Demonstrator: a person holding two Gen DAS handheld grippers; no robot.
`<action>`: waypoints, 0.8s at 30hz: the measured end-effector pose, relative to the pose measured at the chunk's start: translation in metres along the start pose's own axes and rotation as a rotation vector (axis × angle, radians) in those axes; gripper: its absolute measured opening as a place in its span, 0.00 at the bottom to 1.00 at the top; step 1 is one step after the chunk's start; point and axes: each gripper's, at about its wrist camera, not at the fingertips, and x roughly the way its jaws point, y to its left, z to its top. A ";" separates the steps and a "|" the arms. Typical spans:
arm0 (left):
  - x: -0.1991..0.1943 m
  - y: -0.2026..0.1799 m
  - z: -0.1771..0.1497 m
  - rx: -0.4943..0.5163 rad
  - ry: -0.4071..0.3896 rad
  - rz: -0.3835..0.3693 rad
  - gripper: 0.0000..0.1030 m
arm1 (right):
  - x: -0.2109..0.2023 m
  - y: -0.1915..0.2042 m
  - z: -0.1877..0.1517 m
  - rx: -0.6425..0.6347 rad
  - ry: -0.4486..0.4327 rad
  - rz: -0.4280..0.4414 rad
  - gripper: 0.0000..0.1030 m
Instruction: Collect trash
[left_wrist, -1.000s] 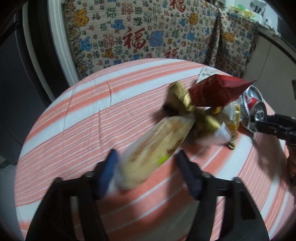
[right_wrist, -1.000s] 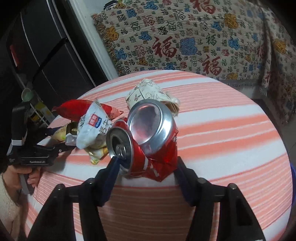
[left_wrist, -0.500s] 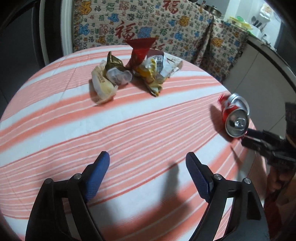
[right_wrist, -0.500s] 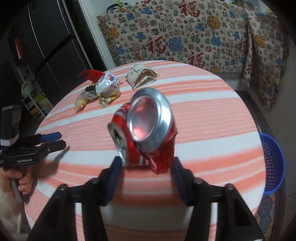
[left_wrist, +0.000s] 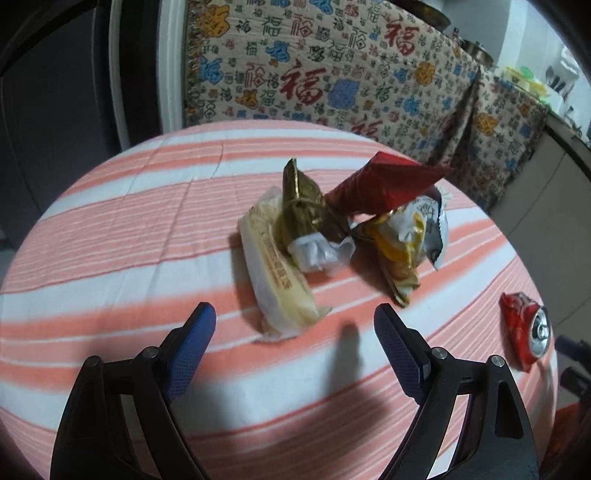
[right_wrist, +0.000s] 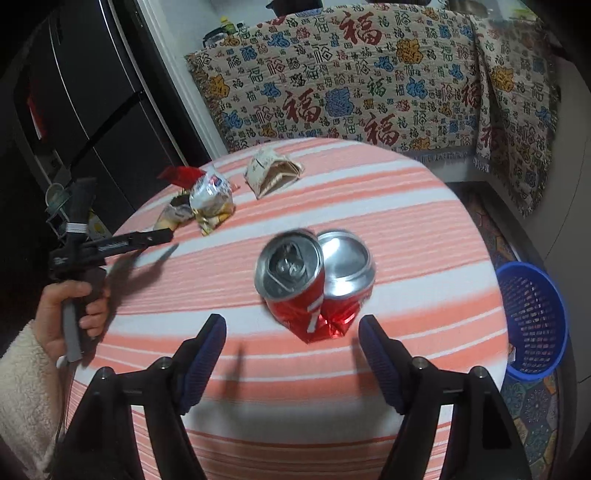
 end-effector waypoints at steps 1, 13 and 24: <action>0.001 0.001 0.000 0.003 0.002 -0.007 0.63 | 0.000 0.002 0.004 -0.008 -0.006 -0.008 0.79; -0.058 -0.024 -0.072 -0.051 0.057 -0.145 0.28 | 0.028 -0.006 0.020 0.052 0.058 0.051 0.22; -0.092 -0.028 -0.096 -0.122 0.009 -0.139 0.79 | -0.003 0.034 0.007 -0.210 0.013 -0.029 0.66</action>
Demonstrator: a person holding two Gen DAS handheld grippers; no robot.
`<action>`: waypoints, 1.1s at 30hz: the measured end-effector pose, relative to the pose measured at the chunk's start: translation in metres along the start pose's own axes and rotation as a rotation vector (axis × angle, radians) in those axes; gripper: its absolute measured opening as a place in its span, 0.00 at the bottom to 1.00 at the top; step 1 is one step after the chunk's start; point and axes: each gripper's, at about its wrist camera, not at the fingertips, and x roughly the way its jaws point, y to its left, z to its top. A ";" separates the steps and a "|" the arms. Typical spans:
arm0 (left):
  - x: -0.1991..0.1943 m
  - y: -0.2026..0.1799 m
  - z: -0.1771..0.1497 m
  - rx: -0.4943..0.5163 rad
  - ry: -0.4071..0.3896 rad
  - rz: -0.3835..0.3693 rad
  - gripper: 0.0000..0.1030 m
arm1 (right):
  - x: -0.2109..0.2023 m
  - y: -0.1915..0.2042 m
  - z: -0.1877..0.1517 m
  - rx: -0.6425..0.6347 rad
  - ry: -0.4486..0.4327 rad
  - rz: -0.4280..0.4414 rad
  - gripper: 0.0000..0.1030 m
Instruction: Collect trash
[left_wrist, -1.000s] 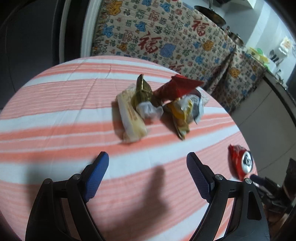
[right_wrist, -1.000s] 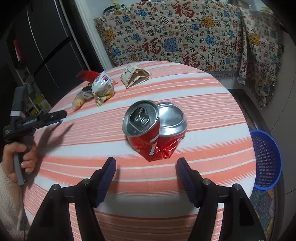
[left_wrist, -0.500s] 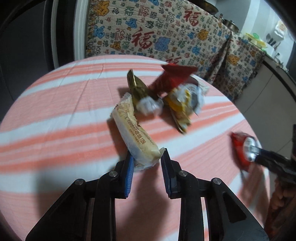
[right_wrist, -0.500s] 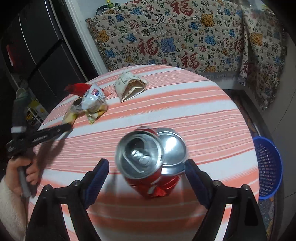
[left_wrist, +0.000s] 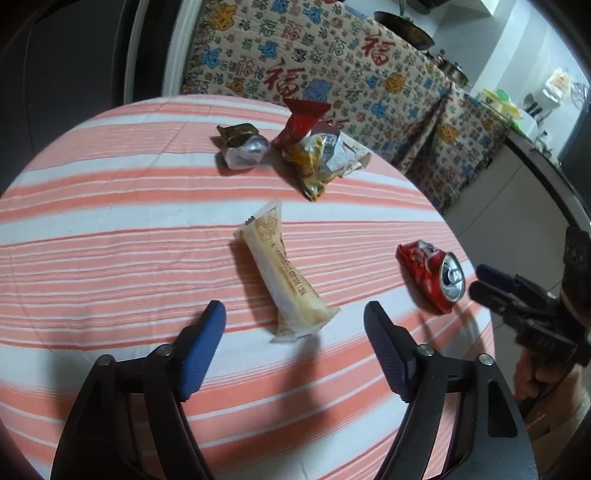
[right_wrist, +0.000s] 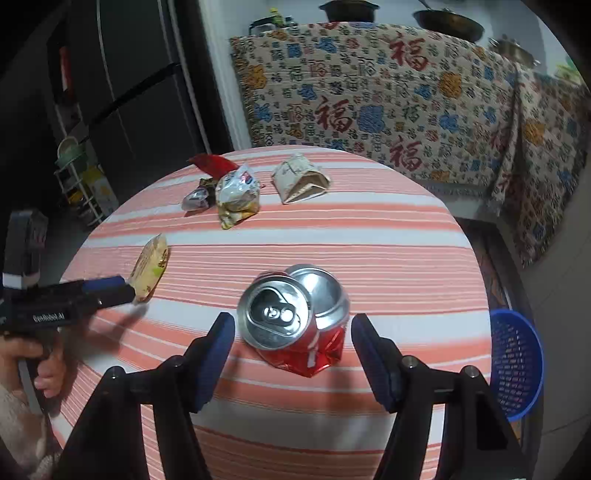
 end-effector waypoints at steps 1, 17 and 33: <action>0.002 -0.001 0.000 -0.004 0.005 0.008 0.80 | 0.004 0.003 0.002 -0.013 0.004 -0.007 0.66; 0.016 -0.053 0.010 0.127 0.040 0.004 0.26 | -0.013 0.003 0.008 -0.069 0.021 -0.040 0.54; 0.036 -0.217 0.018 0.348 0.100 -0.207 0.26 | -0.087 -0.134 -0.008 0.130 -0.011 -0.161 0.55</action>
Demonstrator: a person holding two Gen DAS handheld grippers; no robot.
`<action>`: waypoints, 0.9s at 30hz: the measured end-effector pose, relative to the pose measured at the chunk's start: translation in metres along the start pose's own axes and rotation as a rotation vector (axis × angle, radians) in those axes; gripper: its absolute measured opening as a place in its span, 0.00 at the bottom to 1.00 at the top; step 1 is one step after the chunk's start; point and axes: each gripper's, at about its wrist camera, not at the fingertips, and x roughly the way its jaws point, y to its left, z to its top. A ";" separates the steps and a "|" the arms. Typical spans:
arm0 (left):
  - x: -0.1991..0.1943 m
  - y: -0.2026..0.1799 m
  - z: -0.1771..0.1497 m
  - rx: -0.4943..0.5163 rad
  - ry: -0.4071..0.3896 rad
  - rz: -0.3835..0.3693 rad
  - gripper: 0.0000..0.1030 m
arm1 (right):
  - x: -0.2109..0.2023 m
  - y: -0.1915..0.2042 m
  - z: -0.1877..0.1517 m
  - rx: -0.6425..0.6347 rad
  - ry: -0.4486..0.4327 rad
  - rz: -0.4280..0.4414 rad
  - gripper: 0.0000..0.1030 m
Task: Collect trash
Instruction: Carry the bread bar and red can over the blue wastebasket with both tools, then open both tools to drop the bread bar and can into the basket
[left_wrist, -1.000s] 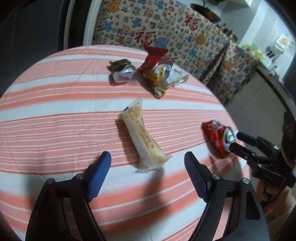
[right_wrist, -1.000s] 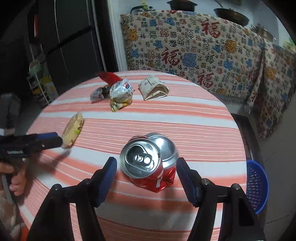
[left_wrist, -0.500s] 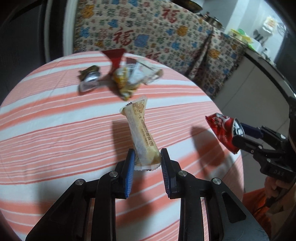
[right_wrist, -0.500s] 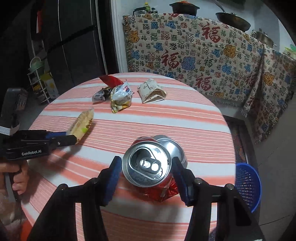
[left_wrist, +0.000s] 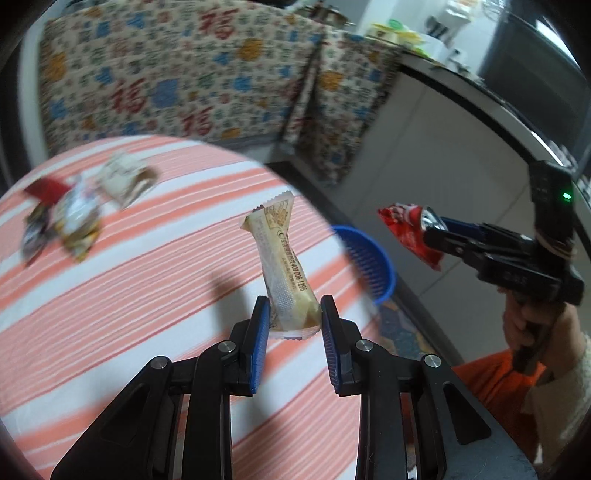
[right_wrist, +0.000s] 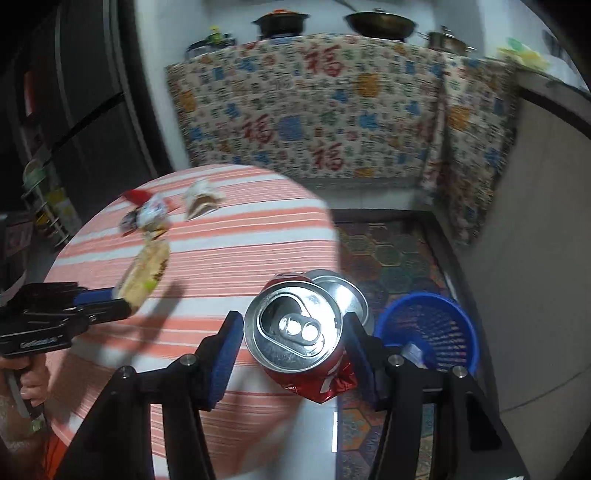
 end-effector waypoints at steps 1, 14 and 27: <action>0.007 -0.012 0.008 0.017 0.003 -0.015 0.26 | -0.002 -0.019 0.002 0.024 0.000 -0.025 0.55; 0.174 -0.138 0.086 0.110 0.094 -0.138 0.26 | 0.029 -0.199 0.006 0.438 -0.003 -0.076 0.55; 0.277 -0.162 0.087 0.138 0.160 -0.087 0.26 | 0.085 -0.274 -0.015 0.529 0.018 -0.151 0.55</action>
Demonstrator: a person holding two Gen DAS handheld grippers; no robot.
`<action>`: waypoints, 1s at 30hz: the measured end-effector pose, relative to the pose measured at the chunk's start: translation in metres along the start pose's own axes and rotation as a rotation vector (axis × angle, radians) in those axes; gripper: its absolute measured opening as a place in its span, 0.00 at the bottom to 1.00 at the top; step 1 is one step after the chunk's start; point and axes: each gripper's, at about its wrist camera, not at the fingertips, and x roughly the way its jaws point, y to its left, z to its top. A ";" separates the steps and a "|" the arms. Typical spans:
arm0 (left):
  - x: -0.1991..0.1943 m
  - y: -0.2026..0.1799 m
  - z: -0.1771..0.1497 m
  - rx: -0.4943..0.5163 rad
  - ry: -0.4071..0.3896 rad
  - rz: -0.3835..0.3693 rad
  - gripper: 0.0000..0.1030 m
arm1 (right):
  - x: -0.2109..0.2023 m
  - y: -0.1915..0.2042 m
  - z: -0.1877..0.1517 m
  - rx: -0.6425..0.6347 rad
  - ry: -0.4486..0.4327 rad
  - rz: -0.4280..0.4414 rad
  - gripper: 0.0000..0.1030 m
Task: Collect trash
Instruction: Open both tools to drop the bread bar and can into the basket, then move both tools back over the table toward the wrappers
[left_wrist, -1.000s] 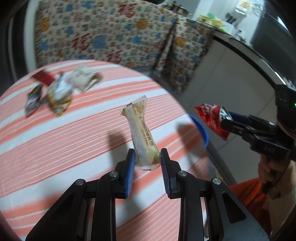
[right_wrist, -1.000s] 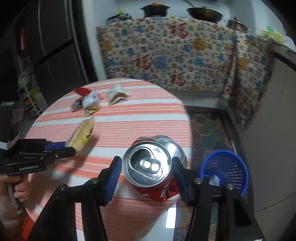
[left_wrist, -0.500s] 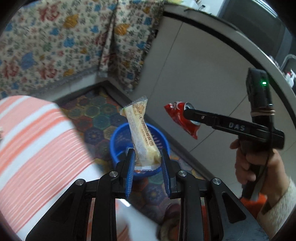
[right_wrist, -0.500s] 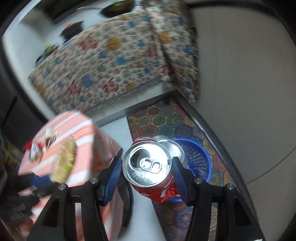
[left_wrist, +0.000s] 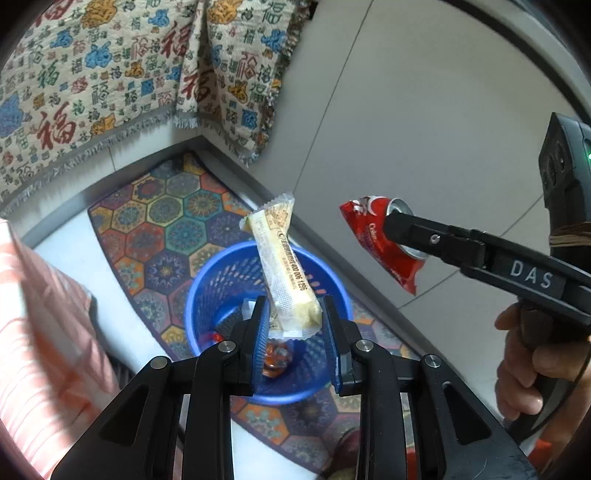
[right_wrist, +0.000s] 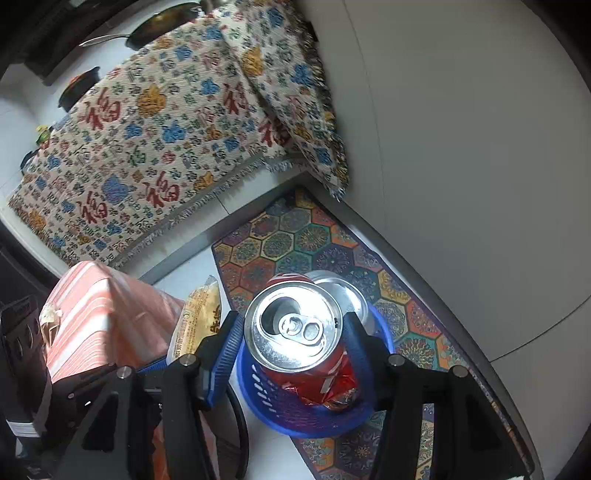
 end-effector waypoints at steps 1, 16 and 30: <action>0.004 0.000 0.000 -0.001 0.005 0.003 0.26 | 0.004 -0.004 0.001 0.008 0.004 0.000 0.55; 0.020 0.016 0.003 -0.079 -0.011 0.037 0.66 | 0.027 -0.017 0.007 0.056 0.027 0.061 0.63; -0.214 0.105 -0.124 -0.135 -0.129 0.269 0.90 | -0.080 0.162 -0.079 -0.436 -0.186 -0.022 0.76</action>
